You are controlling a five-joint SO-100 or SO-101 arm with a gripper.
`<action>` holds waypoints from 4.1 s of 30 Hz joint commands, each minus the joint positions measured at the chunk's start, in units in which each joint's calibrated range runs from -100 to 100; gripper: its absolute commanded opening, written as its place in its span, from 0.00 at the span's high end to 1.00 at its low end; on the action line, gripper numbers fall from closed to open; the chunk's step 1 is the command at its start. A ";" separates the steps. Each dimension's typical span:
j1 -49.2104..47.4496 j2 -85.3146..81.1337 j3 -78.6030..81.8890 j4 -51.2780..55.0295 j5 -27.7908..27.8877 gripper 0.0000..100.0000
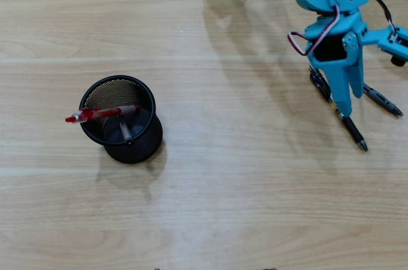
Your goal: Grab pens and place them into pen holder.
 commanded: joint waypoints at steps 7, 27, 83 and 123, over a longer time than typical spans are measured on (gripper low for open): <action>-5.42 22.33 -30.88 23.05 -7.81 0.78; -3.81 33.74 -31.06 22.88 -15.08 0.98; 46.35 -16.64 39.56 -79.57 -19.52 0.98; 32.32 -23.23 41.82 -88.51 -12.83 0.89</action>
